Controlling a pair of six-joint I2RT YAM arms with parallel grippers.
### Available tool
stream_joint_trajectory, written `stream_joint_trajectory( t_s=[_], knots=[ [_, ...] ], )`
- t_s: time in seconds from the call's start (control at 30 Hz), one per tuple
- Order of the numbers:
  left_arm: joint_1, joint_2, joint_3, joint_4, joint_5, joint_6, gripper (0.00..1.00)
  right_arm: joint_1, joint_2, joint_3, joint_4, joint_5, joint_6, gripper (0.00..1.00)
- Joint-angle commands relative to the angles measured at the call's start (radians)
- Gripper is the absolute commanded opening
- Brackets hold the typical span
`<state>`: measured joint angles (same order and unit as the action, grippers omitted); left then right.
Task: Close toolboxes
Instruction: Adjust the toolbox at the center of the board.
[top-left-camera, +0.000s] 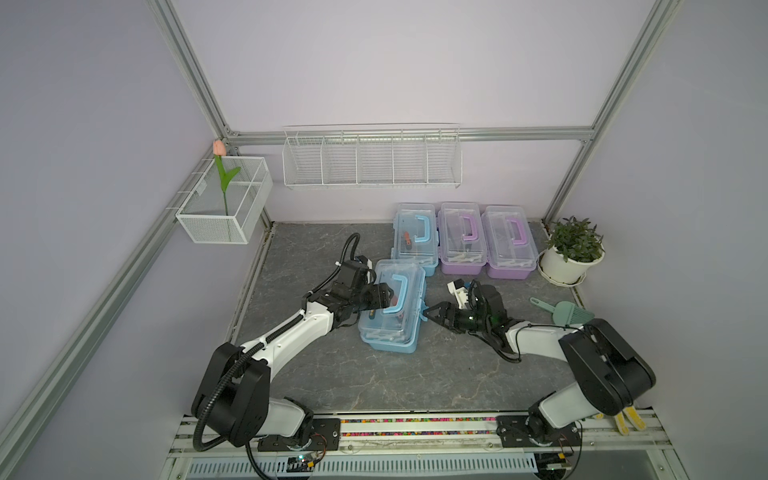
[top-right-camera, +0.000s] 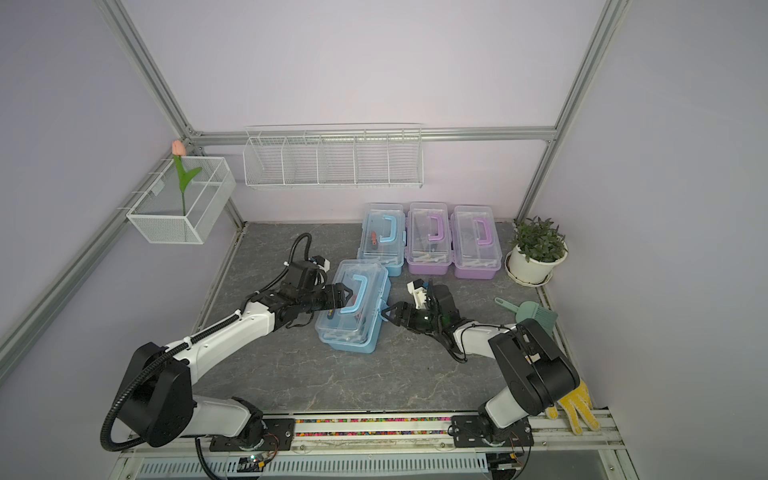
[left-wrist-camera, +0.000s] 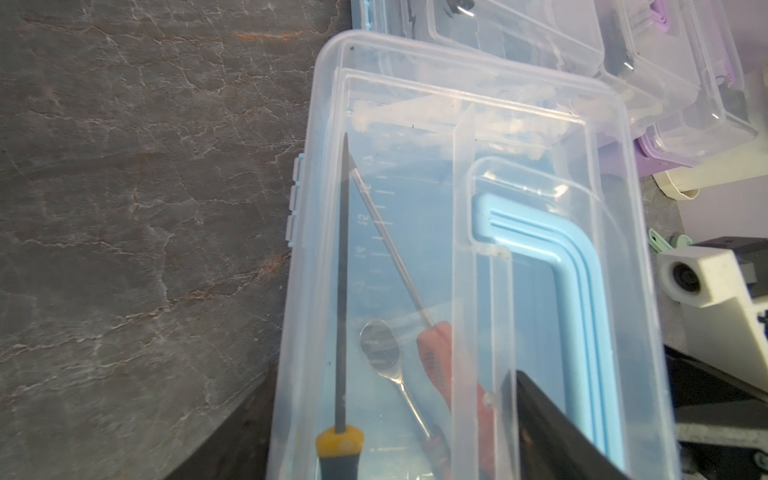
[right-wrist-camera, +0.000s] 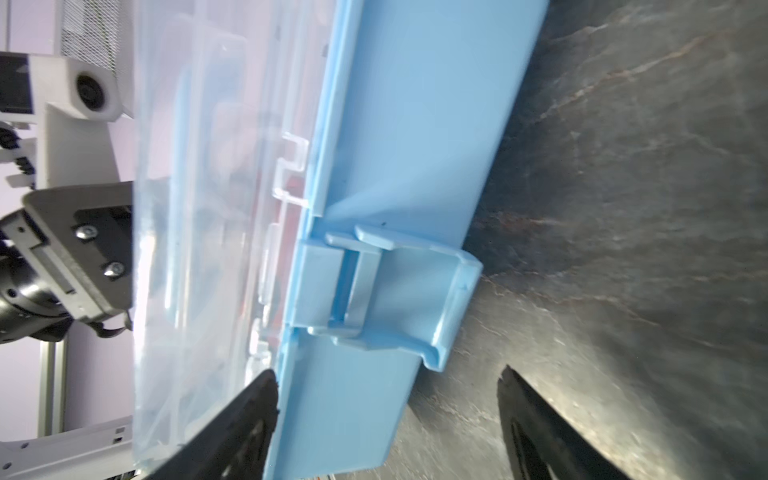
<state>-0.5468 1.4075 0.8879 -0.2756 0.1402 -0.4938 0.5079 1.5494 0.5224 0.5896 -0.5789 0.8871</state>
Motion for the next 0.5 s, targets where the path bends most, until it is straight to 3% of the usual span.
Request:
stream_joint_trajectory(
  t_s=[0.0, 0.17, 0.47],
  knots=[
    [0.005, 0.057, -0.079, -0.173, 0.018, -0.072, 0.72, 0.02, 0.024, -0.015, 0.126, 0.034, 0.081, 0.88],
    [0.005, 0.058, -0.084, -0.164, 0.025, -0.071, 0.71, 0.031, 0.093, -0.03, 0.279, 0.019, 0.146, 0.91],
    [0.004, 0.033, -0.084, -0.166, 0.024, -0.072, 0.7, 0.04, 0.119, -0.036, 0.383, -0.008, 0.207, 0.92]
  ],
)
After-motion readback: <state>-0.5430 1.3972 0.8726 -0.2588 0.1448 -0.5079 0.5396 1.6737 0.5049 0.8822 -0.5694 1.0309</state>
